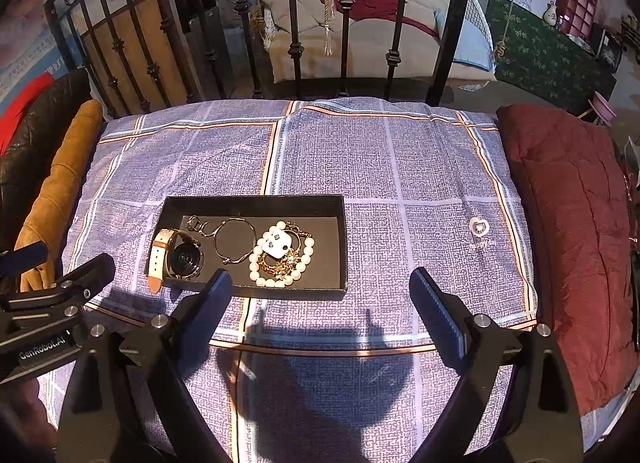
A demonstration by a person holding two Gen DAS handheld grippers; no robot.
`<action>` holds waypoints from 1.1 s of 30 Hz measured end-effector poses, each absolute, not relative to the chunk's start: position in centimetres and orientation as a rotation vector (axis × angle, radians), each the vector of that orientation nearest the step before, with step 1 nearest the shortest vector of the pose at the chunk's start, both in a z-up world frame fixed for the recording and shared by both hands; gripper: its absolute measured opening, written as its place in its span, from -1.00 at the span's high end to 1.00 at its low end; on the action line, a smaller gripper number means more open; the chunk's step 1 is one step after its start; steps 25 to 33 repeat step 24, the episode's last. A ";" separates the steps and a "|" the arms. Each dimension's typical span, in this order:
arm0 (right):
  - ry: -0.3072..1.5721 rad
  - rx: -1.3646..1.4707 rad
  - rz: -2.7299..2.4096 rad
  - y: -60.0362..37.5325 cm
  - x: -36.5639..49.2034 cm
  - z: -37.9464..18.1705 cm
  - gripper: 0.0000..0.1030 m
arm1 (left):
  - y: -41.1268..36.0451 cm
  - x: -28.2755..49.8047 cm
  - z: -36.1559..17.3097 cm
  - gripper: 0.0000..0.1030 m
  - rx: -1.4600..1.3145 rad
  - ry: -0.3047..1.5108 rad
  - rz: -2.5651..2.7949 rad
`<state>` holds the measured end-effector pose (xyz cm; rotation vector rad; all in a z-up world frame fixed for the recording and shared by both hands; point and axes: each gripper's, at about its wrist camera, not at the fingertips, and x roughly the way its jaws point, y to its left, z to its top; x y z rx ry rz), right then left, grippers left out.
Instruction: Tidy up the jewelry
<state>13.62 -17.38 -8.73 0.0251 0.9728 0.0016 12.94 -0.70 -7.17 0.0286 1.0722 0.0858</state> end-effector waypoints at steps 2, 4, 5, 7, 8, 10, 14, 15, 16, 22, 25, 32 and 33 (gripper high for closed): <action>0.973 0.025 0.001 -17.4 13.6 -8.7 -0.73 | -0.7 13.0 -7.3 -0.87 0.030 1.076 0.087; 0.973 0.025 -0.002 -17.4 13.7 -8.7 -0.73 | -0.7 13.0 -7.3 -0.87 0.029 1.079 0.085; 0.973 0.025 -0.002 -17.4 13.7 -8.7 -0.73 | -0.8 13.0 -7.4 -0.87 0.034 1.080 0.088; 0.972 0.023 -0.004 -17.4 13.6 -8.7 -0.73 | -0.9 13.0 -7.5 -0.87 0.051 1.073 0.098; 0.970 0.025 -0.004 -17.4 13.6 -8.7 -0.73 | -0.9 13.0 -7.5 -0.87 0.059 1.066 0.103; 0.970 0.025 -0.005 -17.5 13.6 -8.7 -0.73 | -1.0 12.7 -7.3 -0.87 0.066 1.039 0.106; 0.970 0.028 -0.006 -17.5 13.5 -8.7 -0.73 | -1.3 12.2 -6.7 -0.78 0.099 0.977 0.118; 0.970 0.027 -0.007 -17.5 13.4 -8.7 -0.73 | -1.5 12.2 -6.6 -0.80 0.116 0.972 0.116; 0.971 0.027 -0.007 -17.5 13.4 -8.7 -0.73 | -1.7 12.3 -6.6 -0.80 0.133 0.979 0.114; 0.969 0.031 -0.008 -17.5 13.3 -8.6 -0.73 | -1.0 12.8 -7.0 -0.84 0.081 1.053 0.115; 0.969 0.031 -0.007 -17.5 13.3 -8.6 -0.73 | -0.9 12.7 -7.1 -0.86 0.078 1.057 0.110; 0.969 0.031 -0.007 -17.5 13.3 -8.6 -0.73 | -0.9 12.7 -7.1 -0.86 0.078 1.057 0.110; 0.969 0.031 -0.007 -17.5 13.3 -8.6 -0.73 | -0.9 12.7 -7.1 -0.86 0.078 1.057 0.110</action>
